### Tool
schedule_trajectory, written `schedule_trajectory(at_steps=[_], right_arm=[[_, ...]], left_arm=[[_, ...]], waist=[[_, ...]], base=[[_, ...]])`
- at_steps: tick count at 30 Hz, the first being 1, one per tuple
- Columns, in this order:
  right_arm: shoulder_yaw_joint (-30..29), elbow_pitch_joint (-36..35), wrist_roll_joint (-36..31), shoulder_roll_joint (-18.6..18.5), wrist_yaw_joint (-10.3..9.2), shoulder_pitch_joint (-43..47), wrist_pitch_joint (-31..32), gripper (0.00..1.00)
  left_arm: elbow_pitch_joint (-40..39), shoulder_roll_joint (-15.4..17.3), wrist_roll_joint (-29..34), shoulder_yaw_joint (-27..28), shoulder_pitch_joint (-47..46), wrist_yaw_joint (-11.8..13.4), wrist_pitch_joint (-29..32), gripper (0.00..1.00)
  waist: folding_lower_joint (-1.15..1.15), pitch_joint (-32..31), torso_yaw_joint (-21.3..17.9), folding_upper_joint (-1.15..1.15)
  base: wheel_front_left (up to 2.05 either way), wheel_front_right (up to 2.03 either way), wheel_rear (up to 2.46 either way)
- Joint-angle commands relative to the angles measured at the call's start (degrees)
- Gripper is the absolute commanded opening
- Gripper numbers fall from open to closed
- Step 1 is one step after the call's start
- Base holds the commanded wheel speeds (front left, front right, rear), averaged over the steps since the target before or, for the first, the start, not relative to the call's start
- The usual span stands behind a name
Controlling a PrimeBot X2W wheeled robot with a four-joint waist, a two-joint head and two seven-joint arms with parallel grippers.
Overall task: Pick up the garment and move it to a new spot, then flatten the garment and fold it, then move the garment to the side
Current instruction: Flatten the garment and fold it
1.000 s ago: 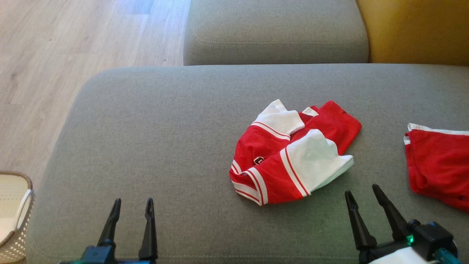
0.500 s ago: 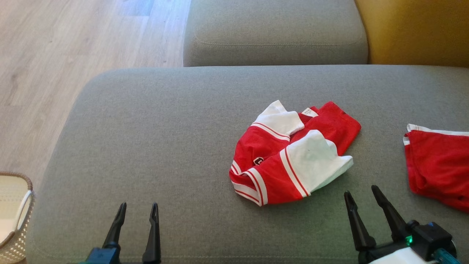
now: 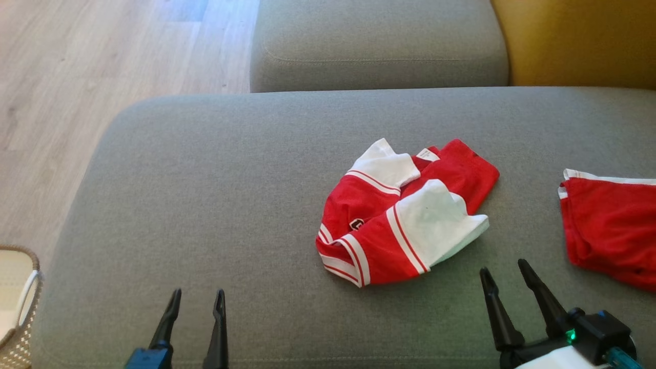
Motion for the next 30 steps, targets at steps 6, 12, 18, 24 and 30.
schedule_trajectory(at_steps=[6, 12, 18, 24, 30], right_arm=[[2.0, -2.3, -0.2, -0.7, -0.01, -3.1, -0.5, 1.00], [2.0, -2.6, -0.1, -0.7, -0.01, -5.4, -0.5, 1.00], [1.0, -3.4, 1.3, -0.7, -0.01, -7.5, -0.5, 1.00], [1.5, -4.4, 1.8, -0.7, -0.01, -9.2, -0.5, 1.00], [1.1, -4.8, 2.0, -0.7, -0.01, -9.9, -0.5, 1.00]], left_arm=[[3.4, -1.1, -15.2, -2.5, -3.1, -5.2, -0.7, 1.00], [12.7, -1.2, -29.4, -11.6, -12.6, -9.0, 3.2, 1.00], [19.0, -1.2, -42.0, -18.4, -21.4, -9.6, 7.2, 1.00], [22.0, -1.2, -47.6, -22.8, -25.1, -9.7, 9.4, 1.00], [24.7, -1.2, -49.1, -22.9, -28.9, -9.2, 6.1, 1.00]], waist=[[0.00, 2.0, -2.0, 0.00], [0.00, 5.7, -6.1, 0.00], [0.00, 9.2, -9.7, 0.00], [0.00, 11.9, -12.3, 0.00], [0.00, 14.2, -14.2, 0.00]], base=[[0.00, 0.00, 0.00], [0.00, 0.00, 0.00], [0.00, 0.00, 0.00], [0.00, 0.00, 0.00], [0.00, 0.00, 0.00]])
